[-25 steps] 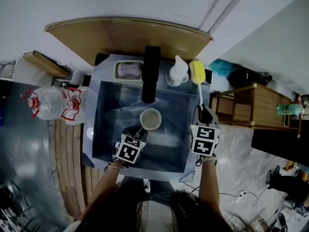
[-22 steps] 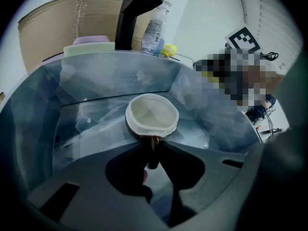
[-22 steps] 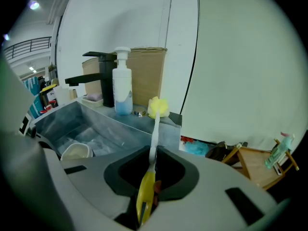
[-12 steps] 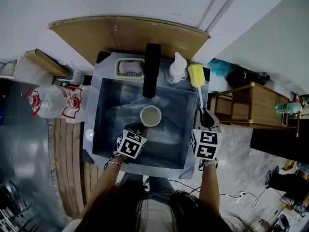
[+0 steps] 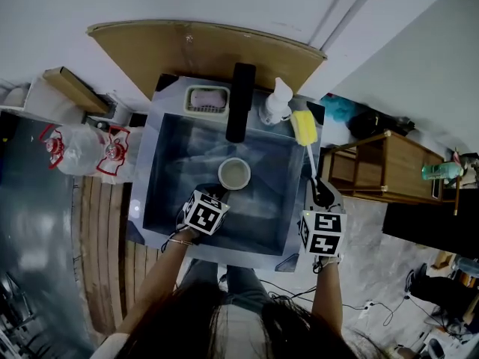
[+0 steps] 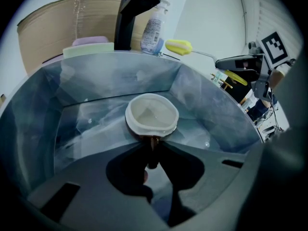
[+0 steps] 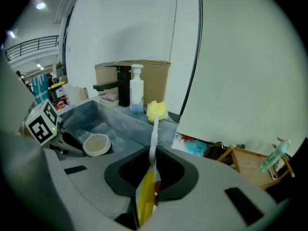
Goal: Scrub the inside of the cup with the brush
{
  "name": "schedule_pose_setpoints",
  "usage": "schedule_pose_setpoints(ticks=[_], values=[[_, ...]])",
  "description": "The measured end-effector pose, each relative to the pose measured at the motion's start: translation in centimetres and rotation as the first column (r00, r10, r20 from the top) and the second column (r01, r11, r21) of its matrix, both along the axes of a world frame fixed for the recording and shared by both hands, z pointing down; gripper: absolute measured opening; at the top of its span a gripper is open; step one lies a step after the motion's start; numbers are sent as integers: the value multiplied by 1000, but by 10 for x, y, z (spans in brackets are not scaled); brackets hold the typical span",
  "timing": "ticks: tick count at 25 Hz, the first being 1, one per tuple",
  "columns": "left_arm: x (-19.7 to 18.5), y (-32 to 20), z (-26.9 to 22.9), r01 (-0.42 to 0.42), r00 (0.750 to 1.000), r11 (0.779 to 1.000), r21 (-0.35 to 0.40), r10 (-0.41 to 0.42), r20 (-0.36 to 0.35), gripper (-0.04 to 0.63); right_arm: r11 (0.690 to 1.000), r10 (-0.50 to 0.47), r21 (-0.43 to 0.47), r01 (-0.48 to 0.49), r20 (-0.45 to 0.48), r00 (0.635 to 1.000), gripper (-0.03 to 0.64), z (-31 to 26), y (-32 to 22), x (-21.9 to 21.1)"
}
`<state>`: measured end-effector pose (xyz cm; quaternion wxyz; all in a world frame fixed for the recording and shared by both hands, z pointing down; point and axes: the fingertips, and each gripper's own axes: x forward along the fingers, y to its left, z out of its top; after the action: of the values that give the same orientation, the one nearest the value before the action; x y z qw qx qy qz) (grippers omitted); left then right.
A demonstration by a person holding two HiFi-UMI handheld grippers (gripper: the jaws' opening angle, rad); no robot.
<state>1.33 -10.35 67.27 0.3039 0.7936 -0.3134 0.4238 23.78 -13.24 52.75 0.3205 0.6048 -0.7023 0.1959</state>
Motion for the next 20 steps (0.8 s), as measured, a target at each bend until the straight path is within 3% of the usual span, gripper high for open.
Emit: schedule_pose_setpoints(ticks=[10, 20], values=[[0, 2, -1, -3, 1000, 1000, -7, 3, 4, 74, 994, -99, -49, 96, -54, 994, 58, -10, 29, -10], [1, 1, -2, -3, 1000, 1000, -7, 3, 7, 74, 964, -256, -106, 246, -92, 962, 58, -13, 46, -33]])
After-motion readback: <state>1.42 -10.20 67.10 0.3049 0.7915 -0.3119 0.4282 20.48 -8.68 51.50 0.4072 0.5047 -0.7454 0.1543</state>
